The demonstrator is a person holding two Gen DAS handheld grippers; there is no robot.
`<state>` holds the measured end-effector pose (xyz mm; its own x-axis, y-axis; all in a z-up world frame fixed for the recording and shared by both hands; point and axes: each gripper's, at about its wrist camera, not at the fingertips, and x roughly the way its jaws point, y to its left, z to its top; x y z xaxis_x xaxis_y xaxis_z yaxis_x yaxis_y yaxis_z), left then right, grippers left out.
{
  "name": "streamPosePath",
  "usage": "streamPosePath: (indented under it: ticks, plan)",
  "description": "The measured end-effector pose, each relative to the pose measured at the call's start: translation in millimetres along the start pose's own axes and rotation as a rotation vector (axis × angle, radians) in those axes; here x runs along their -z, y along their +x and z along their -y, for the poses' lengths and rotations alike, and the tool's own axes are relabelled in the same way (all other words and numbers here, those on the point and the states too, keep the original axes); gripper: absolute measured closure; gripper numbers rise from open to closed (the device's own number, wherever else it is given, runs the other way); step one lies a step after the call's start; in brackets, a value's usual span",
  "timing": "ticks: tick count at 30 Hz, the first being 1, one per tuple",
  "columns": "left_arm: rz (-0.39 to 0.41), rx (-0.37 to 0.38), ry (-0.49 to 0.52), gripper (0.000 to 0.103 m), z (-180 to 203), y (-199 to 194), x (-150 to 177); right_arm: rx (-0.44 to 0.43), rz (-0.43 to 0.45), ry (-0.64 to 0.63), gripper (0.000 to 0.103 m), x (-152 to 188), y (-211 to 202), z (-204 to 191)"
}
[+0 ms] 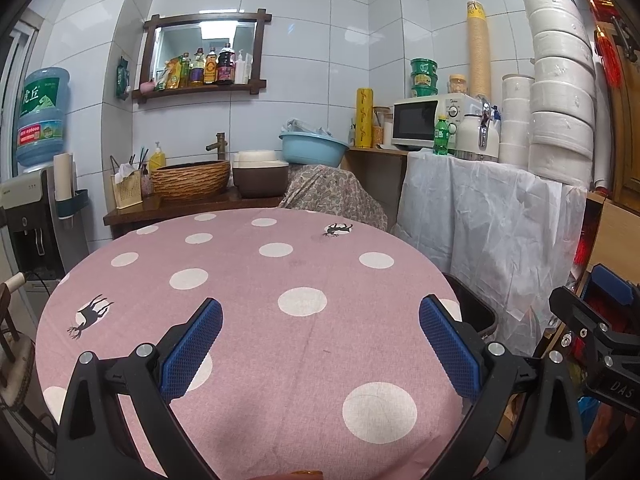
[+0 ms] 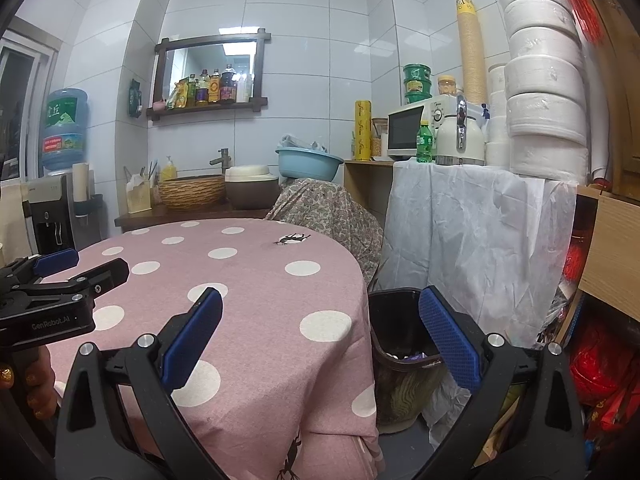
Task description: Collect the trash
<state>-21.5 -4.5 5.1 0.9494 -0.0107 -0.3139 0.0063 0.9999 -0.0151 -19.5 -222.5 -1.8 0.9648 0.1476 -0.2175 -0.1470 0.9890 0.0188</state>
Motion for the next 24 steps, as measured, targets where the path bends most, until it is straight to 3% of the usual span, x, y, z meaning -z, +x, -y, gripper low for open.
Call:
streamPosePath:
  ticks: [24]
  plan:
    - [-0.015, 0.010, 0.012, 0.005, 8.4, 7.4, 4.3, 0.008, -0.015, 0.010, 0.006, 1.9, 4.5, 5.7]
